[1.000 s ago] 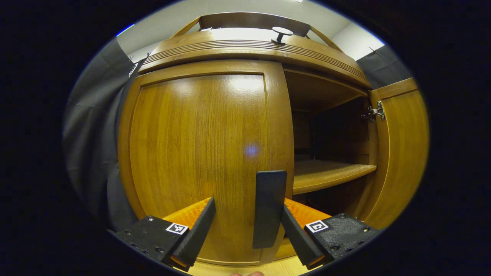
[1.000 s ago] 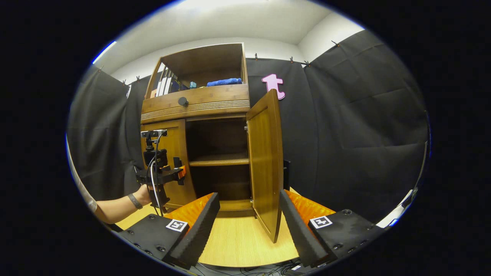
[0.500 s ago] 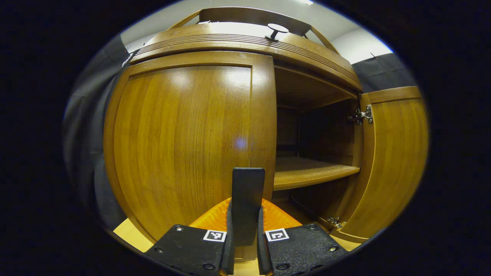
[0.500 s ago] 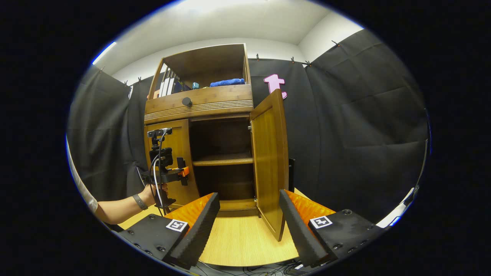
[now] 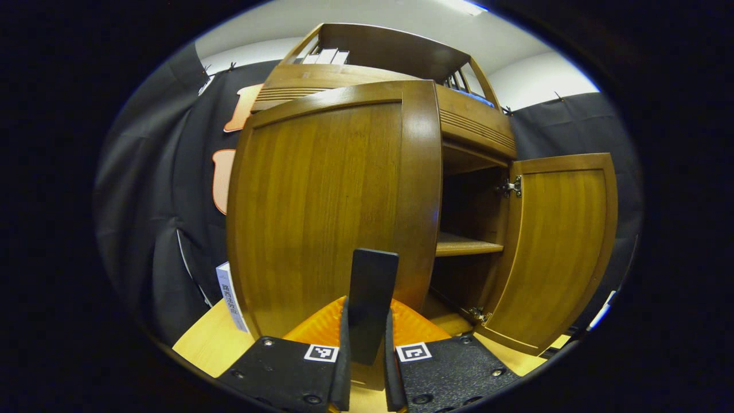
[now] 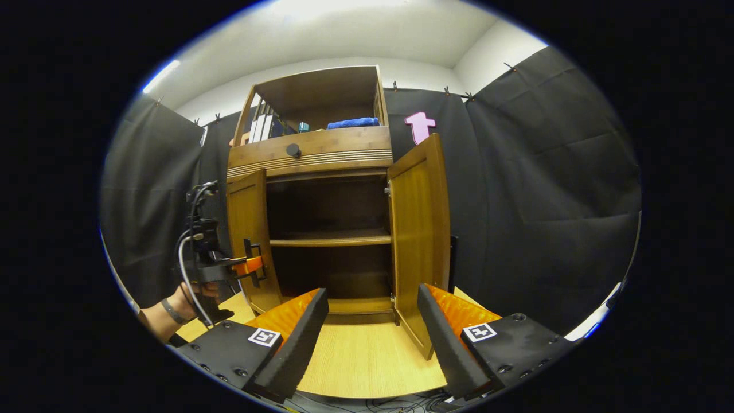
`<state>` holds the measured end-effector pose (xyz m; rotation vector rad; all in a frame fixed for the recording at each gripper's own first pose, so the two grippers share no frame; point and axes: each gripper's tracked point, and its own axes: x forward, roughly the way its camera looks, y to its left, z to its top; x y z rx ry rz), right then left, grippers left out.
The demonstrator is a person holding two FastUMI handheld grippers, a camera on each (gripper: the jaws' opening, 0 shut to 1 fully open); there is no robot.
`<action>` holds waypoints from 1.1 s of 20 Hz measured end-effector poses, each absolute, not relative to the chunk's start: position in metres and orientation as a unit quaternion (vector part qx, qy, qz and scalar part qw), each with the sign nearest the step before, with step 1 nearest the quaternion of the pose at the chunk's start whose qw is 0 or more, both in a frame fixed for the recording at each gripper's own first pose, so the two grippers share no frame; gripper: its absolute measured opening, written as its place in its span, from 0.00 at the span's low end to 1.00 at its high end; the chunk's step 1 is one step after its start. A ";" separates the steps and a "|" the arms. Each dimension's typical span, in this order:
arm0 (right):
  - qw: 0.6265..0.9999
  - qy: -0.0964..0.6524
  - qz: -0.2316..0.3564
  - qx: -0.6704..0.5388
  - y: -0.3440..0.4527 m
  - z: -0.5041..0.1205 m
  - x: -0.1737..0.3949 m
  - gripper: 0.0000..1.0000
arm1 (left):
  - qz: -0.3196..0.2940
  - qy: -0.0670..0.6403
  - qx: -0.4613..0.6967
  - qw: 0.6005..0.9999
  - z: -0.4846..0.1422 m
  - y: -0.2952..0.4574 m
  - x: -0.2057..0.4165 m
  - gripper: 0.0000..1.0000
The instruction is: Open the right door of the double-door shoe cabinet with the right hand, and open the left door with the left hand.
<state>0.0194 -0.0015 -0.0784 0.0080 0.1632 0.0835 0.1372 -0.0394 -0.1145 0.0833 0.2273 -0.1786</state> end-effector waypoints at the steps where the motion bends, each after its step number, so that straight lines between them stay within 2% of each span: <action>1: 0.996 0.082 0.046 0.002 0.002 -0.078 0.021 1.00 | -0.089 0.114 0.046 0.988 -0.112 -0.033 0.130 0.23; 5: 0.995 0.082 0.055 0.004 0.009 -0.081 0.026 1.00 | -0.074 0.112 0.045 0.990 -0.102 -0.006 0.104 0.23; 6: 0.995 0.082 0.054 0.006 0.009 -0.081 0.027 0.94 | -0.067 0.110 0.046 0.991 -0.098 0.004 0.099 0.23; 7: 0.995 0.082 0.055 0.007 0.010 -0.081 0.027 1.00 | -0.058 0.110 0.049 0.991 -0.095 0.011 0.093 0.23; 8: 0.995 0.081 0.054 0.007 0.009 -0.081 0.027 0.94 | -0.050 0.110 0.054 0.991 -0.093 0.018 0.089 0.23; 9: 0.995 0.082 0.053 0.005 0.009 -0.081 0.027 0.94 | -0.046 0.107 0.061 0.991 -0.093 0.024 0.081 0.23; 10: 0.995 0.082 0.053 0.003 0.008 -0.081 0.028 1.00 | -0.043 0.104 0.068 0.991 -0.090 0.030 0.077 0.23; 13: 0.995 0.081 0.051 0.002 0.008 -0.080 0.030 1.00 | -0.024 0.097 0.084 0.991 -0.084 0.049 0.068 0.23; 14: 0.996 0.079 0.051 0.002 0.009 -0.080 0.030 0.94 | -0.016 0.094 0.085 0.992 -0.082 0.056 0.066 0.22; 15: 0.996 0.078 0.052 0.001 0.010 -0.080 0.029 0.94 | -0.007 0.091 0.085 0.992 -0.081 0.062 0.064 0.23; 16: 0.995 0.079 0.054 0.001 0.012 -0.082 0.030 1.00 | -0.001 0.089 0.083 0.993 -0.080 0.068 0.061 0.23; 18: 0.995 0.081 0.058 -0.001 0.013 -0.083 0.029 1.00 | 0.008 0.086 0.081 0.993 -0.077 0.080 0.057 0.22; 19: 0.995 0.081 0.059 -0.001 0.014 -0.084 0.029 0.94 | 0.014 0.090 0.082 0.992 -0.079 0.087 0.055 0.22; 20: 0.995 0.081 0.060 0.000 0.015 -0.085 0.031 0.94 | 0.021 0.095 0.084 0.992 -0.082 0.097 0.053 0.22; 21: 0.995 0.081 0.062 0.001 0.015 -0.085 0.031 1.00 | 0.027 0.097 0.083 0.992 -0.081 0.106 0.050 0.22; 22: 0.995 0.081 0.063 0.002 0.016 -0.086 0.031 1.00 | 0.030 0.096 0.076 0.992 -0.079 0.113 0.049 0.22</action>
